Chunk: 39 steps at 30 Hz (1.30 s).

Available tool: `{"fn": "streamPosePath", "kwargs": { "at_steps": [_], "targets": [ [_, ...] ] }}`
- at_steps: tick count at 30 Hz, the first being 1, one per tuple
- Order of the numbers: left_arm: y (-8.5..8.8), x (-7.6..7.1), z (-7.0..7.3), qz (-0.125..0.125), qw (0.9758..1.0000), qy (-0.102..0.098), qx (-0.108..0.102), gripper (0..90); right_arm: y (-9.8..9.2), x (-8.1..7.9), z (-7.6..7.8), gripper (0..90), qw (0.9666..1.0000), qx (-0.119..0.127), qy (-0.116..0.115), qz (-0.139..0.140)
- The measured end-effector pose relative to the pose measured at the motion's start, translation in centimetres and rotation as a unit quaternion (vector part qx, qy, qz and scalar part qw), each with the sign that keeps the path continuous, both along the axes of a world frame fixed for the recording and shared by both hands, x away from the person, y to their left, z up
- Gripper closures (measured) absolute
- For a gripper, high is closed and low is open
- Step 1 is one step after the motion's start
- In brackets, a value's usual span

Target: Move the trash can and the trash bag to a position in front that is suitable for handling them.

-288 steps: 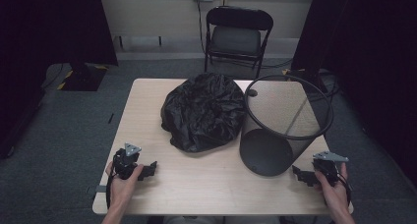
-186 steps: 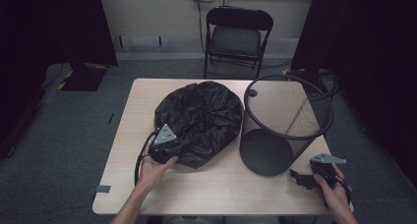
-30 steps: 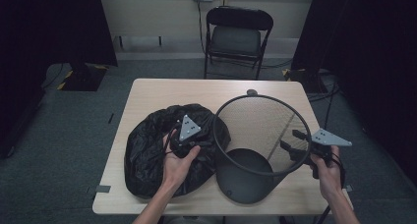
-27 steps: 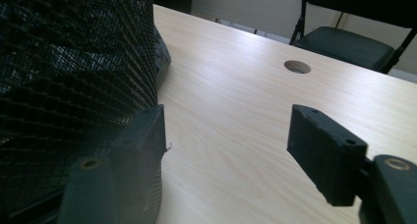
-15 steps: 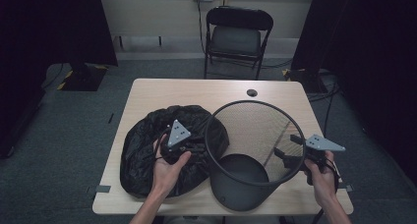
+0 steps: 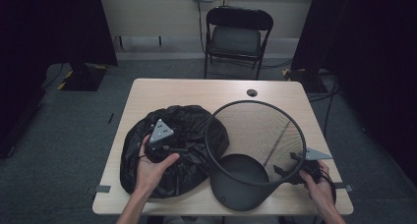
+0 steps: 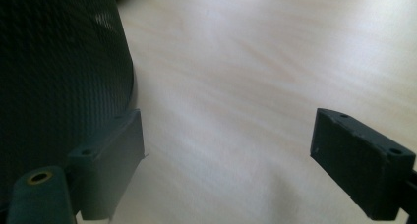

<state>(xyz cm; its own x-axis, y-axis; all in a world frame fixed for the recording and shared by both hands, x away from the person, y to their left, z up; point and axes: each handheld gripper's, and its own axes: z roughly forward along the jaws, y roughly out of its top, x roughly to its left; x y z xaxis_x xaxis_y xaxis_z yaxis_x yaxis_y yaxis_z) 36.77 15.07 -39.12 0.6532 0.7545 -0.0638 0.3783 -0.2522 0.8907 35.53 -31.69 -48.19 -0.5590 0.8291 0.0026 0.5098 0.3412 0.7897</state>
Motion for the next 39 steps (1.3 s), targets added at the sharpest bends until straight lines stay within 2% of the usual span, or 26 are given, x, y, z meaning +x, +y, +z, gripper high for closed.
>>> {"fn": "streamPosePath", "kwargs": {
  "at_steps": [3,6,8,9,12,15,19,20,22,23,24,25,26,29,31,33,35,37,39],
  "targets": [
    [1.3,0.4,0.3,0.009,0.9998,0.016,-0.008,17.1,-0.1,0.1,-0.7,12.3,0.9997,-0.022,0.009,-0.002],
    [2.0,0.7,0.6,0.016,0.9997,0.015,0.002,16.6,-0.1,0.1,-1.3,11.9,0.9994,-0.023,0.026,0.0],
    [3.1,1.3,0.7,0.017,0.9995,0.025,0.002,16.5,0.0,-0.1,-1.7,11.6,0.9988,-0.034,0.035,0.002],
    [3.3,1.5,0.6,0.017,0.9995,0.028,0.004,16.2,0.0,-0.1,-1.7,11.7,0.9989,-0.031,0.036,0.001],
    [3.9,2.2,0.3,0.024,0.9989,0.028,0.03,16.2,0.0,-0.1,-1.7,11.2,0.9989,-0.031,0.036,0.001],
    [4.1,3.3,-0.4,0.02,0.998,0.044,0.041,16.2,0.0,0.0,-1.8,9.9,0.9988,-0.032,0.037,0.005],
    [3.7,4.6,-1.8,0.015,0.995,0.071,0.069,16.7,0.0,0.1,-1.8,9.8,0.9988,-0.031,0.038,0.006],
    [3.4,4.8,-2.1,0.015,0.9939,0.074,0.081,17.6,0.0,0.1,-1.8,9.8,0.9988,-0.032,0.038,0.005],
    [3.0,4.9,-3.0,0.007,0.9933,0.076,0.087,18.2,0.0,0.1,-1.8,9.8,0.9988,-0.031,0.038,0.006],
    [2.7,5.1,-3.5,0.003,0.9923,0.085,0.089,18.2,0.0,0.1,-1.8,9.8,0.9988,-0.031,0.038,0.006],
    [2.4,5.3,-3.9,0.0,0.9899,0.095,0.105,17.6,0.0,0.1,-1.8,9.8,0.9988,-0.031,0.038,0.006],
    [2.3,5.4,-4.2,0.003,0.9892,0.089,0.116,16.5,0.0,0.1,-1.8,9.7,0.9988,-0.032,0.038,0.006],
    [2.2,5.4,-4.4,0.005,0.9893,0.086,0.118,16.7,0.0,0.1,-1.8,9.7,0.9988,-0.031,0.038,0.006],
    [2.0,5.6,-4.8,0.006,0.989,0.093,0.114,16.1,0.0,0.1,-1.8,9.7,0.9988,-0.032,0.038,0.006],
    [1.6,5.7,-5.2,0.003,0.9871,0.1,0.125,15.9,0.0,0.1,-1.8,9.7,0.9988,-0.031,0.038,0.006],
    [1.3,5.9,-5.6,-0.014,0.9859,0.116,0.119,15.7,0.0,0.1,-1.8,9.7,0.9988,-0.031,0.038,0.006],
    [0.9,6.2,-6.4,-0.007,0.9837,0.125,0.129,15.3,0.0,0.1,-1.8,9.7,0.9988,-0.031,0.038,0.007],
    [0.5,6.5,-7.2,-0.001,0.9793,0.135,0.151,15.4,0.0,0.1,-1.8,9.7,0.9988,-0.031,0.038,0.007],
    [0.2,6.5,-7.6,-0.004,0.978,0.137,0.157,15.4,0.0,0.1,-1.8,9.7,0.9988,-0.032,0.038,0.007]
  ]
}}
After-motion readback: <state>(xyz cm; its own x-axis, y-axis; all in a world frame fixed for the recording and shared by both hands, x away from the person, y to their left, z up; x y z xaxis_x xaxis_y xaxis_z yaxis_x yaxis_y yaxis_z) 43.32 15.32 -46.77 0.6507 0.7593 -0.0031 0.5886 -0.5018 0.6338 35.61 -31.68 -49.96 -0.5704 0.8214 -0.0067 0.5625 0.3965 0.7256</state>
